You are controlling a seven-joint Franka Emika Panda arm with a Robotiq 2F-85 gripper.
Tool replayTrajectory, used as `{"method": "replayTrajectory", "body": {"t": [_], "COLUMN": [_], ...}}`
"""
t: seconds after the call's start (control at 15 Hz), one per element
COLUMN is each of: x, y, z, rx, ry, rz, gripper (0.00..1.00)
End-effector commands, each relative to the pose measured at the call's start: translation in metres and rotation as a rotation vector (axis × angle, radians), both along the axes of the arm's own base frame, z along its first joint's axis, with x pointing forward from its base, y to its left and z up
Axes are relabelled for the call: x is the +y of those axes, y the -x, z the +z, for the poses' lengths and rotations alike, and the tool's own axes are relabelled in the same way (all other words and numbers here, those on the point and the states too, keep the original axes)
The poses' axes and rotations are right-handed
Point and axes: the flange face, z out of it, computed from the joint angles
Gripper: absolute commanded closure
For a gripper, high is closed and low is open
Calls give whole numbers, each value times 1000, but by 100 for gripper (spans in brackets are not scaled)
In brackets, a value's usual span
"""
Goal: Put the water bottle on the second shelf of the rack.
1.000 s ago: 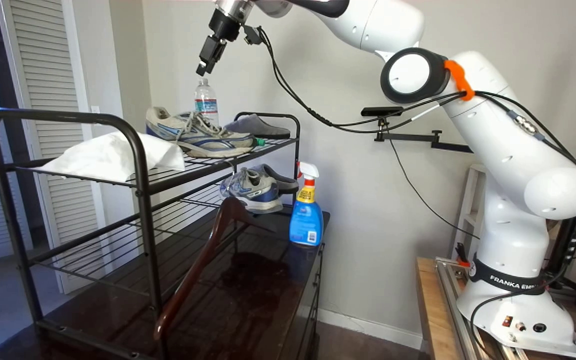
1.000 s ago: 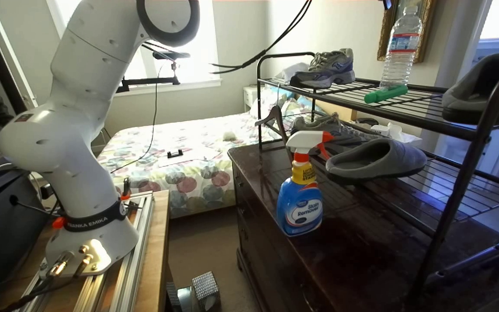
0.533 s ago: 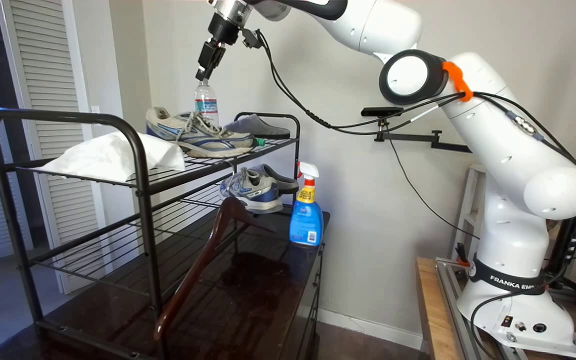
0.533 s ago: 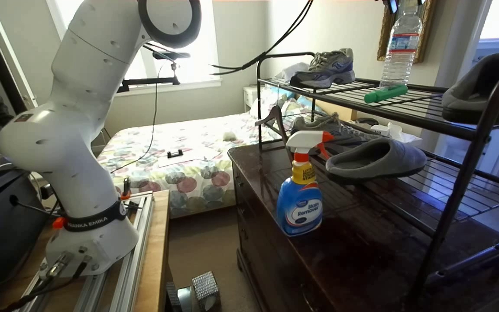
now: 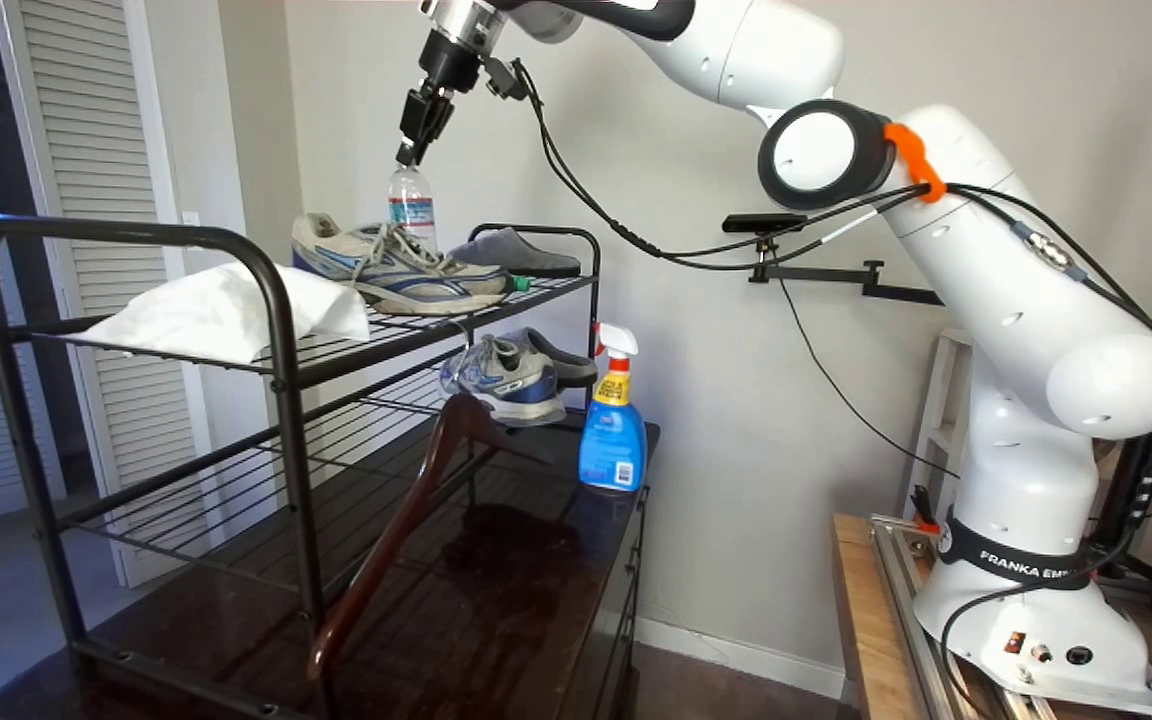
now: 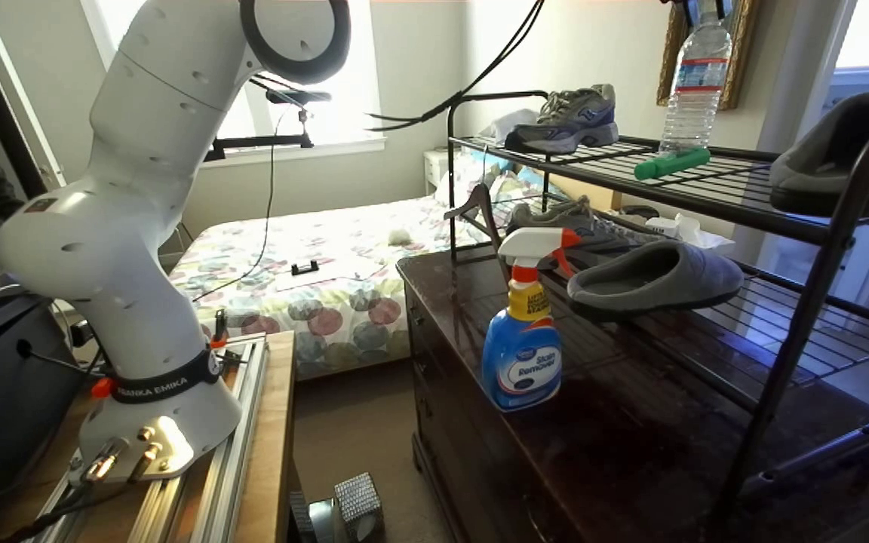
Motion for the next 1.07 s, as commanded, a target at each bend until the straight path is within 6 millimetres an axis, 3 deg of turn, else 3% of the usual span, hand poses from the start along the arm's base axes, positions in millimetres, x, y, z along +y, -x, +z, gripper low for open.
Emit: {"method": "replayTrajectory", "body": {"t": [0.0, 0.07, 0.33, 0.47, 0.8, 1.0], "x": [0, 0, 1, 1, -3, 0], "y": [1, 1, 3, 15, 71, 100], "z": [0, 1, 10, 35, 108, 136], "rx": [11, 6, -22, -65, -114, -111], "ry": [-32, -29, -17, -11, -67, -147], "rz": [-19, -20, -17, 2, 167, 224], "gripper": [90, 95, 92, 92, 92, 92]}}
